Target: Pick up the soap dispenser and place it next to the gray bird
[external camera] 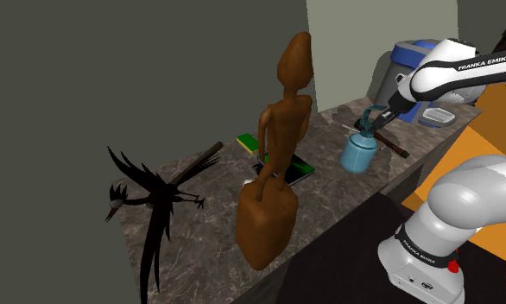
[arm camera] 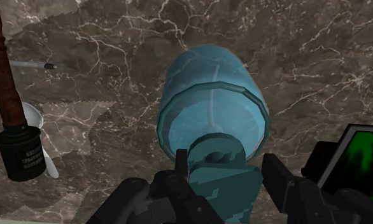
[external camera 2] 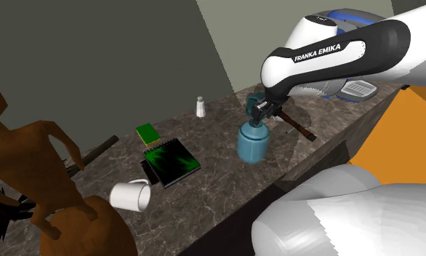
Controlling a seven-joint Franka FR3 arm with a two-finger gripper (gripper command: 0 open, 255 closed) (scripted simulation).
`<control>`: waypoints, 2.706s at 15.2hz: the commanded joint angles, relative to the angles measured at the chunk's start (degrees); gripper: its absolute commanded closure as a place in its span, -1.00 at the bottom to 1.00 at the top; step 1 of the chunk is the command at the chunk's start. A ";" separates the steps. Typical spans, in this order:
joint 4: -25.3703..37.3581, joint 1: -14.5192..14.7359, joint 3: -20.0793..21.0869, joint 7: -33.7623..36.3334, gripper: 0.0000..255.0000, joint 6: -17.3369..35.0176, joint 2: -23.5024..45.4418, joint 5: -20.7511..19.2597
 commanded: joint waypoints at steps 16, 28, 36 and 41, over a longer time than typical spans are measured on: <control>7.53 0.08 4.86 1.32 1.00 -12.88 -5.45 2.36; 15.62 1.01 8.00 2.00 1.00 -22.39 -6.92 4.54; 21.76 1.80 9.64 2.30 1.00 -28.22 -6.62 5.90; 25.88 2.34 10.49 2.43 1.00 -31.72 -6.00 6.70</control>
